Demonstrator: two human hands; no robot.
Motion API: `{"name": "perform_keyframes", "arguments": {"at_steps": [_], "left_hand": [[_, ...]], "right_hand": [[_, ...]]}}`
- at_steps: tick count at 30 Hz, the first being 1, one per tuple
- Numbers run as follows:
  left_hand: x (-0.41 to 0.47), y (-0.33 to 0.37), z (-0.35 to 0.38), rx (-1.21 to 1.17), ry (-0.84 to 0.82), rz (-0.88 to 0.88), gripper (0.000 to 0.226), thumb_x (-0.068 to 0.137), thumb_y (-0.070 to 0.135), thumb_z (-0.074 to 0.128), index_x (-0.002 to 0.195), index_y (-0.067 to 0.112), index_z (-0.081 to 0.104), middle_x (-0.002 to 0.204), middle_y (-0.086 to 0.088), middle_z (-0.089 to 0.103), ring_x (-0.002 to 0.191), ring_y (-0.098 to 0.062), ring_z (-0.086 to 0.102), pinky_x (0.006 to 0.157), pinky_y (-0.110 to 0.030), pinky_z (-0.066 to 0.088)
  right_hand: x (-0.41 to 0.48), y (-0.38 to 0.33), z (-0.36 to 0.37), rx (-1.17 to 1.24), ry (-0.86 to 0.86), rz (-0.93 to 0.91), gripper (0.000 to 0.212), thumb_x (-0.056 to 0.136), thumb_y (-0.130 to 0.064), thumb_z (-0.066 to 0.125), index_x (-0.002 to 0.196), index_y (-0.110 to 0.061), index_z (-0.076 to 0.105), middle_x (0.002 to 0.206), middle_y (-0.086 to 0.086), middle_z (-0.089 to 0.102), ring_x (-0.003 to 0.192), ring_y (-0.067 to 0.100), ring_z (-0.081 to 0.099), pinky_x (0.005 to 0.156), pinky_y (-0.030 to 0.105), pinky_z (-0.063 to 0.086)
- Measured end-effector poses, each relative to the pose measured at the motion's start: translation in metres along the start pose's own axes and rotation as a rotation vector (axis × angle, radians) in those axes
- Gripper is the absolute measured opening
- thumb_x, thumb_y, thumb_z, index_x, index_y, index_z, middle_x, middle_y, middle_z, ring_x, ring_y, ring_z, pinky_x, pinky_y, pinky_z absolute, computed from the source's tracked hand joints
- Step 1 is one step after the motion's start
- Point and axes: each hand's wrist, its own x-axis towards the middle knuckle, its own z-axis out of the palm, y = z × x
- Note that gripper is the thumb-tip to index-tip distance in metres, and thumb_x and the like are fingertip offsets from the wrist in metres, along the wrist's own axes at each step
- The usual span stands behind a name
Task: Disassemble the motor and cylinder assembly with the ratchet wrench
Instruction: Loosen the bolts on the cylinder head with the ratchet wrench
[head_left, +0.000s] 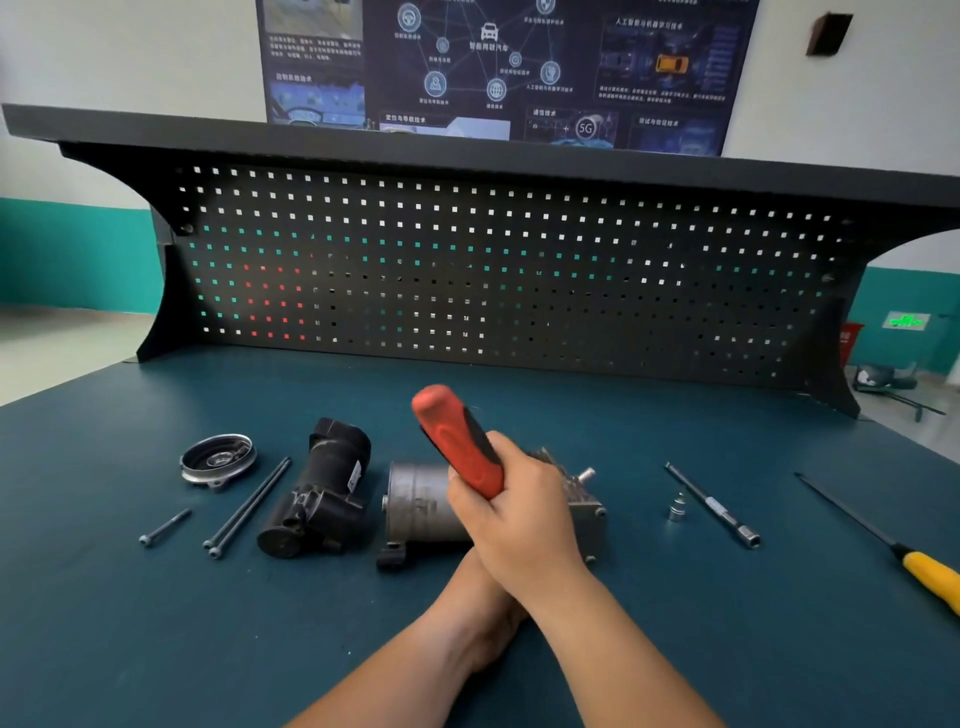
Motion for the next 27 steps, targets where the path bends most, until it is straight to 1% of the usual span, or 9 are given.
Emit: {"name": "perform_keyframes", "arguments": {"at_steps": [4,7,9,12,14,18,20,23,27], "left_hand": [[0.0,-0.002,-0.001,0.034,0.03,0.006,0.03,0.088,-0.007,0.047,0.076,0.006,0.071,0.074,-0.013,0.066,0.066,-0.02,0.064,0.063,-0.029,0.051],[0.0,-0.004,0.001,0.062,0.073,-0.005,0.025,0.087,-0.008,0.052,0.073,0.001,0.07,0.074,-0.018,0.063,0.069,-0.024,0.058,0.07,-0.032,0.045],[0.001,-0.005,0.002,0.044,0.098,-0.021,0.027,0.091,0.002,0.055,0.069,0.005,0.07,0.061,-0.008,0.061,0.058,-0.014,0.053,0.065,-0.026,0.041],[0.002,-0.006,0.005,0.029,0.124,-0.036,0.021,0.091,0.011,0.057,0.075,0.007,0.071,0.062,-0.003,0.066,0.054,-0.008,0.058,0.061,-0.021,0.042],[0.002,-0.006,0.005,0.032,0.122,-0.035,0.019,0.09,0.011,0.057,0.077,0.006,0.071,0.065,-0.004,0.069,0.054,-0.006,0.06,0.059,-0.018,0.045],[0.003,-0.006,0.004,0.044,0.123,-0.032,0.022,0.09,0.011,0.057,0.075,0.009,0.073,0.07,-0.004,0.071,0.056,-0.006,0.063,0.055,-0.014,0.047],[0.003,-0.005,0.002,0.046,0.125,-0.04,0.022,0.09,0.01,0.058,0.075,0.009,0.074,0.071,-0.005,0.072,0.056,-0.006,0.063,0.054,-0.015,0.048],[0.003,-0.006,0.002,0.06,0.12,-0.049,0.015,0.089,0.009,0.059,0.081,0.005,0.072,0.07,-0.005,0.071,0.055,-0.006,0.063,0.053,-0.016,0.048],[0.004,-0.005,0.001,0.06,0.127,-0.043,0.012,0.089,0.007,0.06,0.078,0.003,0.062,0.051,0.003,0.06,0.042,-0.003,0.055,0.046,-0.014,0.044]], "right_hand": [[-0.004,0.004,-0.003,0.134,0.097,0.037,0.022,0.073,-0.041,0.052,0.059,-0.03,0.039,0.048,-0.013,0.04,0.047,0.005,0.036,0.047,0.016,0.025],[-0.007,0.008,-0.017,0.321,0.292,0.232,0.016,0.066,-0.043,0.059,0.058,-0.031,0.055,0.045,-0.014,0.041,0.043,0.001,0.035,0.046,0.016,0.03],[-0.005,0.012,-0.026,0.499,0.461,0.398,0.012,0.067,-0.033,0.063,0.058,-0.027,0.059,0.043,-0.012,0.04,0.041,0.002,0.035,0.044,0.019,0.031],[0.0,0.025,-0.041,0.823,0.748,0.574,0.028,0.083,-0.011,0.053,0.06,-0.02,0.04,0.042,-0.013,0.032,0.036,0.003,0.028,0.037,0.017,0.024],[-0.004,0.037,-0.052,0.962,0.884,0.749,0.031,0.086,-0.013,0.047,0.061,-0.021,0.031,0.043,-0.012,0.027,0.036,0.006,0.025,0.037,0.019,0.021],[-0.02,0.059,-0.059,1.236,1.031,1.051,0.031,0.088,-0.025,0.04,0.061,-0.023,0.026,0.041,-0.01,0.023,0.031,0.007,0.023,0.035,0.016,0.018],[-0.021,0.062,-0.058,1.242,1.054,1.056,0.03,0.088,-0.025,0.04,0.061,-0.023,0.026,0.04,-0.011,0.023,0.031,0.007,0.023,0.035,0.016,0.017],[-0.017,0.054,-0.056,1.136,1.044,0.919,0.029,0.085,-0.023,0.043,0.06,-0.023,0.029,0.042,-0.011,0.023,0.037,0.008,0.022,0.035,0.017,0.019],[-0.012,0.04,-0.052,0.965,0.99,0.734,0.029,0.083,-0.015,0.043,0.059,-0.021,0.028,0.043,-0.011,0.024,0.038,0.008,0.022,0.038,0.021,0.019]]}}
